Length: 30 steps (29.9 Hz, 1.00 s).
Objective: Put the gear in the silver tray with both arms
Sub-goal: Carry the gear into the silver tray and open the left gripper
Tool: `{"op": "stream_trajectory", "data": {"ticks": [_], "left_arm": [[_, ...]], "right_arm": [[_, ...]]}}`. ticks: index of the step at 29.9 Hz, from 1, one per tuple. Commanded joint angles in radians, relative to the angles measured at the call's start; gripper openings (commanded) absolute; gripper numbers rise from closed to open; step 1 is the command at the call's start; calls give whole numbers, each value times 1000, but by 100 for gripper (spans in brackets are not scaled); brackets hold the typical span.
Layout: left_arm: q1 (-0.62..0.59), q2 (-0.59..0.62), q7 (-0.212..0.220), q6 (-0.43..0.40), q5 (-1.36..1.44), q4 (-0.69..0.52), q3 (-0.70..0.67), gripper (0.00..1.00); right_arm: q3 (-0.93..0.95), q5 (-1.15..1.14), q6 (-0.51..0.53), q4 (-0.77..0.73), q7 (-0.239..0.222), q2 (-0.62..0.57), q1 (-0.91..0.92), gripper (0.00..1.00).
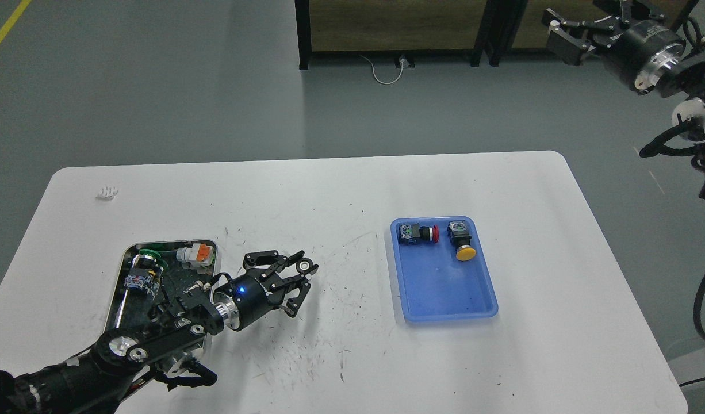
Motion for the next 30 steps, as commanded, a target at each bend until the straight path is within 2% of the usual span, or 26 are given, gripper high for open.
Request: {"op": "stream_trajectory", "data": {"ticks": [1,6,10,19,30], "left_arm": [[-14,122,2,-11,-13,-66,4,19],[-4,303,-1,-27,-13,-171,4,19],[26,400,-5,-27,-13,-221,7,20],[118,417,-1,-9,-13,-231,13,21],[134,402,-2,-1,-16,-182,5,23]], "right_arm": [[0,0,0,0,0,2,0,100],[-2,0,0,-1,0,3,-1,100],[-2,0,0,-1,0,5,0,100],[-2,-9,-11,-3,1,9,-1,100],[-2,-12,-12,-14,0,19,3,100]]}}
